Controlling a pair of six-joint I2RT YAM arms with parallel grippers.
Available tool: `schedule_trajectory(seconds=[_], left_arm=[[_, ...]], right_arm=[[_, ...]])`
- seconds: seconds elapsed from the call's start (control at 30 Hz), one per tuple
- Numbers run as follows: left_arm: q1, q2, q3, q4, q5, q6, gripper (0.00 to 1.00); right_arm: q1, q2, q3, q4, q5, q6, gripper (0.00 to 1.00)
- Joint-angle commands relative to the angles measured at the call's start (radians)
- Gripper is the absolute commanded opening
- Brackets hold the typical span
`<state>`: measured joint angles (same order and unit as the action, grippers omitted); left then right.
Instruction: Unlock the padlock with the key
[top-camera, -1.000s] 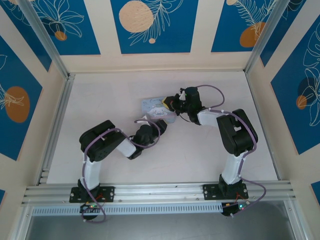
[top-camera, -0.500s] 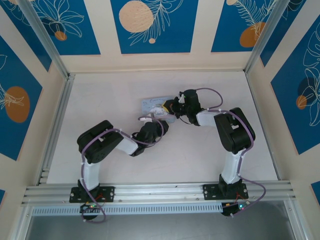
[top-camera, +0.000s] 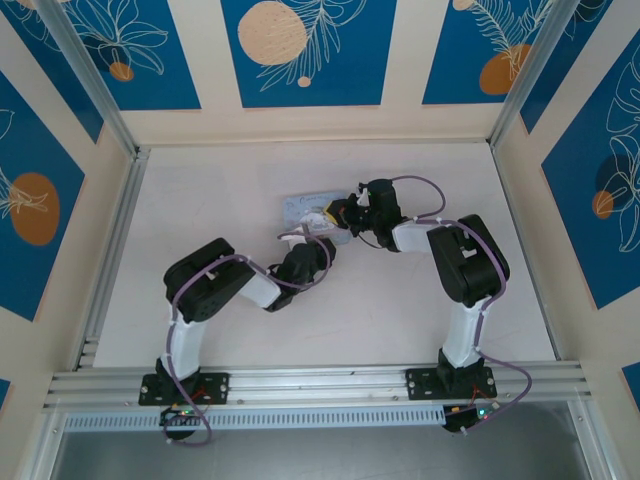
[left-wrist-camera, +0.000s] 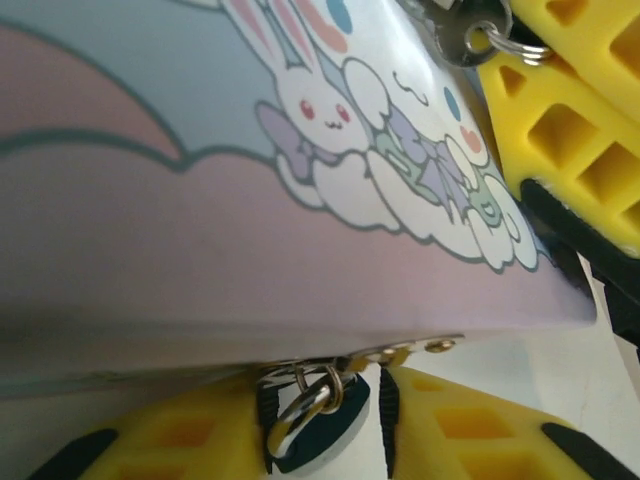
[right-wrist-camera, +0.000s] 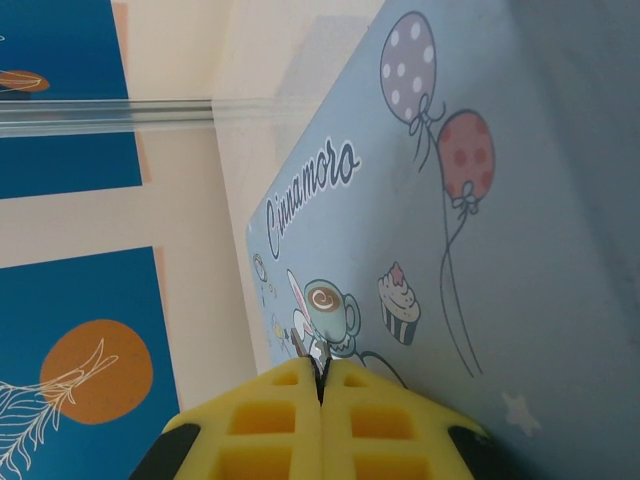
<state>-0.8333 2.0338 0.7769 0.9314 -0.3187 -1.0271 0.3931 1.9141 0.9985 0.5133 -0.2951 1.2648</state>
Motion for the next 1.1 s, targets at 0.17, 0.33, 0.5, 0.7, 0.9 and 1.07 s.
schedule_trajectory(seconds=[0.17,0.33,0.5,0.7,0.9,1.07], left_arm=[[0.025,0.105,-0.033,-0.197,-0.013,0.030,0.21],[0.026,0.098,-0.032,-0.196,-0.006,0.042,0.15],[0.025,0.079,-0.039,-0.203,0.013,0.041,0.03],[0.039,0.002,-0.040,-0.258,0.128,0.057,0.00],[0.087,-0.092,-0.005,-0.368,0.381,0.036,0.00],[0.124,-0.153,0.024,-0.449,0.536,0.023,0.00]], right_arm=[[0.010,0.036,-0.012,-0.032,-0.002,0.002,0.00],[0.010,0.039,-0.009,-0.032,-0.003,0.004,0.00],[0.010,0.036,-0.008,-0.029,-0.007,0.003,0.00],[-0.004,0.010,0.015,-0.030,-0.028,0.003,0.00],[-0.019,-0.108,0.001,-0.042,-0.045,-0.006,0.00],[-0.020,-0.248,-0.102,-0.027,-0.050,-0.012,0.00]])
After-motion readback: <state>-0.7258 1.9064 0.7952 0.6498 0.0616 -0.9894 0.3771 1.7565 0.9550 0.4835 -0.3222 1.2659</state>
